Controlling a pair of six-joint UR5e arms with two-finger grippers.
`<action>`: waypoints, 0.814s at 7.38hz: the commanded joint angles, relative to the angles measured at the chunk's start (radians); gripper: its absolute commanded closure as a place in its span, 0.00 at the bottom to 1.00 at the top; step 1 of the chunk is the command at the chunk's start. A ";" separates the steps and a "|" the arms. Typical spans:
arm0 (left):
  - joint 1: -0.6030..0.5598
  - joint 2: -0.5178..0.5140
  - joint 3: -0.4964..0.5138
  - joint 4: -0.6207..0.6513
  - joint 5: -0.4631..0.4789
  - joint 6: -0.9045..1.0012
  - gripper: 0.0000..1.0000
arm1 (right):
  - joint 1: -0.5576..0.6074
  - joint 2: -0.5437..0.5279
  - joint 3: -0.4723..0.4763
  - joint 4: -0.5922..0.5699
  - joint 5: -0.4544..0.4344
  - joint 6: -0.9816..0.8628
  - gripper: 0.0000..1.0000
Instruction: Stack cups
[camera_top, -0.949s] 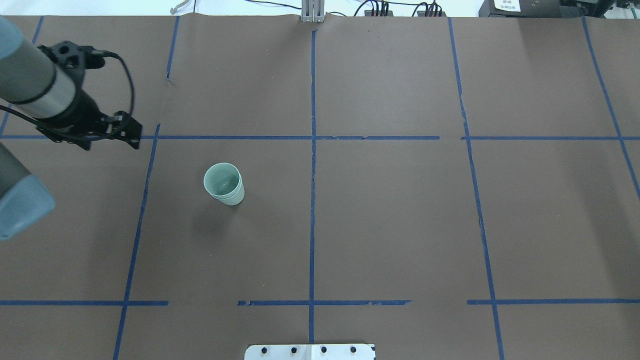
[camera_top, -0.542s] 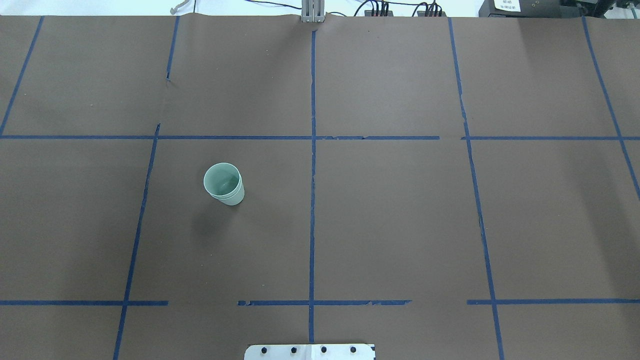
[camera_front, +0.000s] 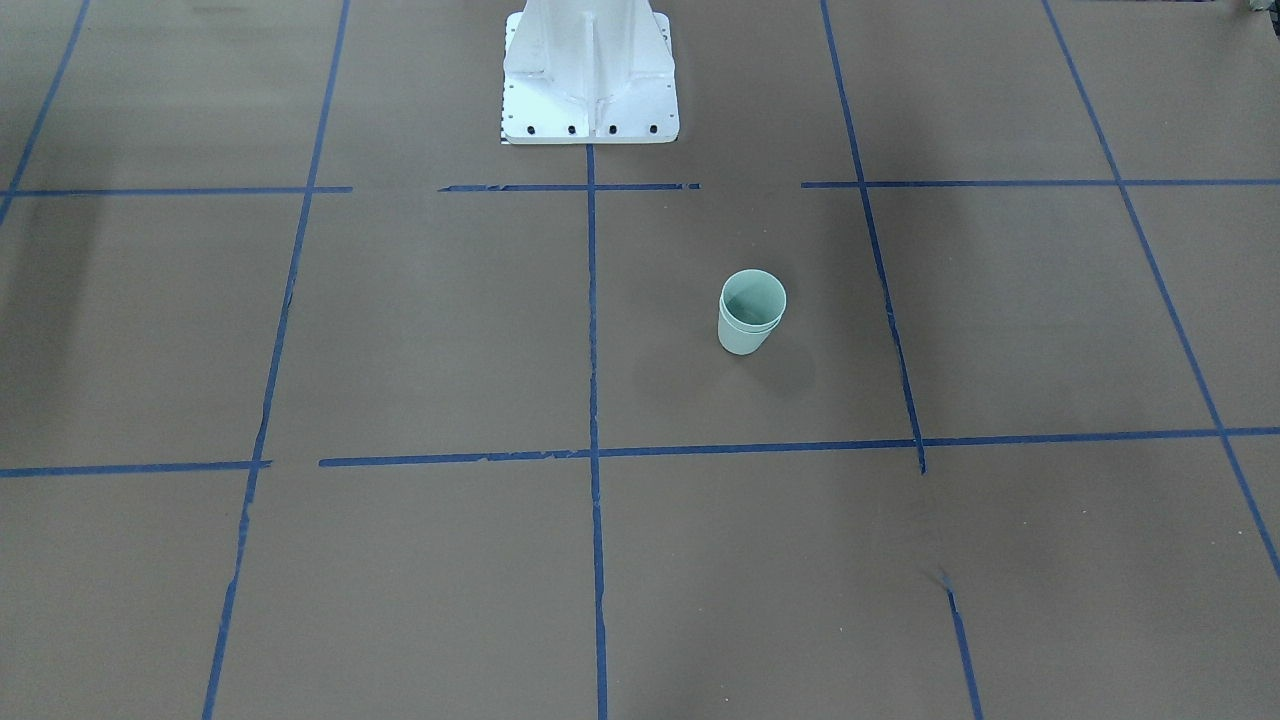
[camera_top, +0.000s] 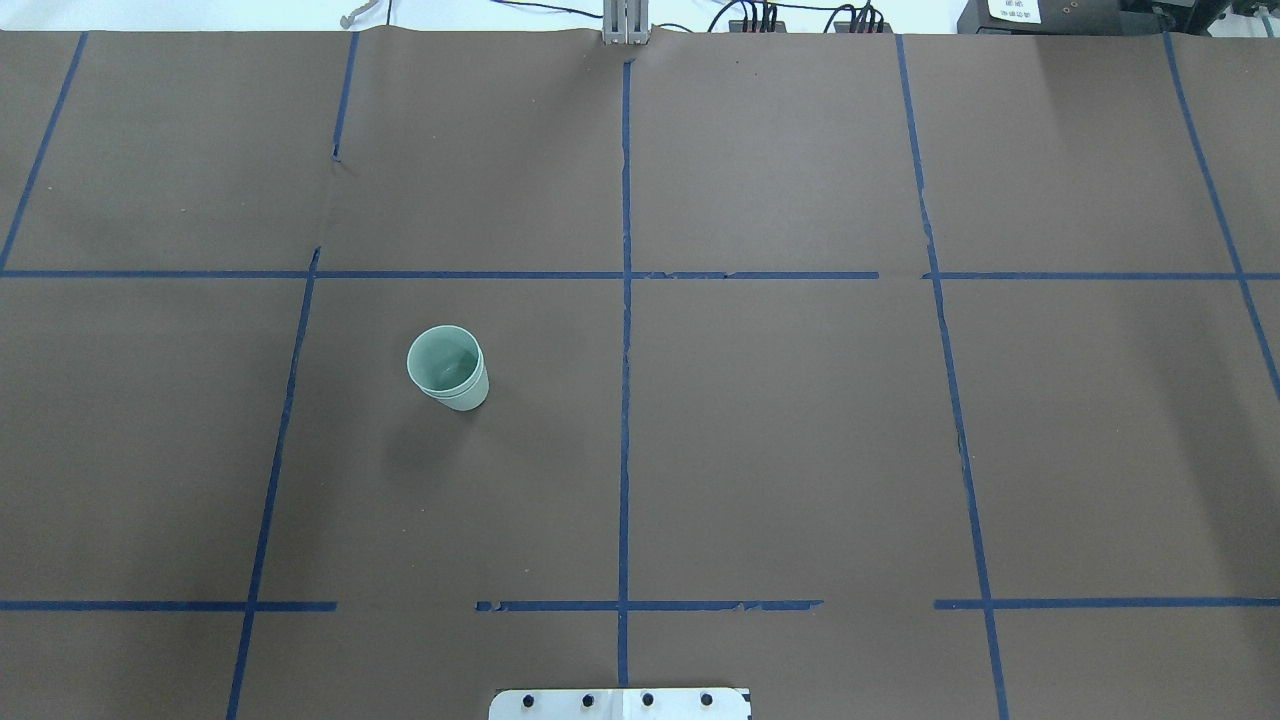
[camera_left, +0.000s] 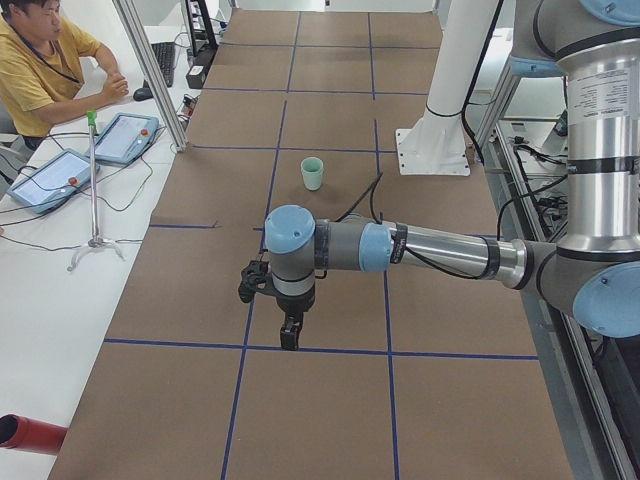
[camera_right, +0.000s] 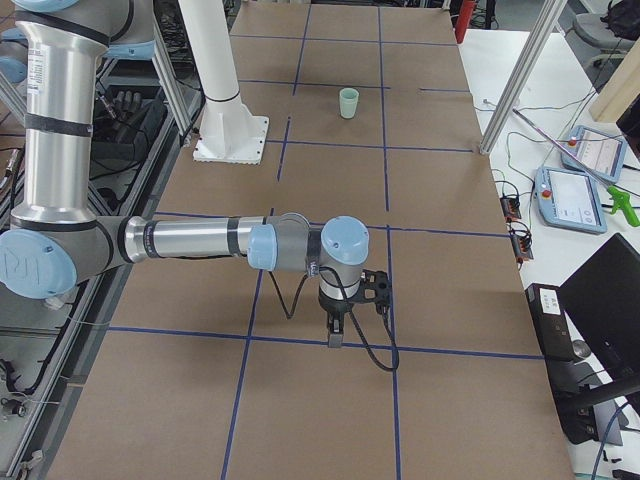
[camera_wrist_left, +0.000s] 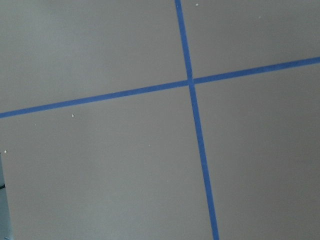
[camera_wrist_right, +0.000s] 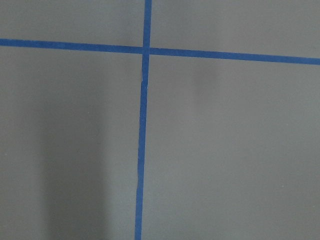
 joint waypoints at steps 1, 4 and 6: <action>-0.008 0.011 0.013 0.002 -0.026 0.024 0.00 | 0.001 0.000 0.000 0.000 0.000 0.000 0.00; -0.010 0.013 0.020 -0.006 -0.026 0.029 0.00 | 0.001 0.000 0.000 0.000 0.000 0.000 0.00; -0.008 0.013 0.022 -0.006 -0.027 0.029 0.00 | 0.001 0.000 0.000 0.000 0.000 0.000 0.00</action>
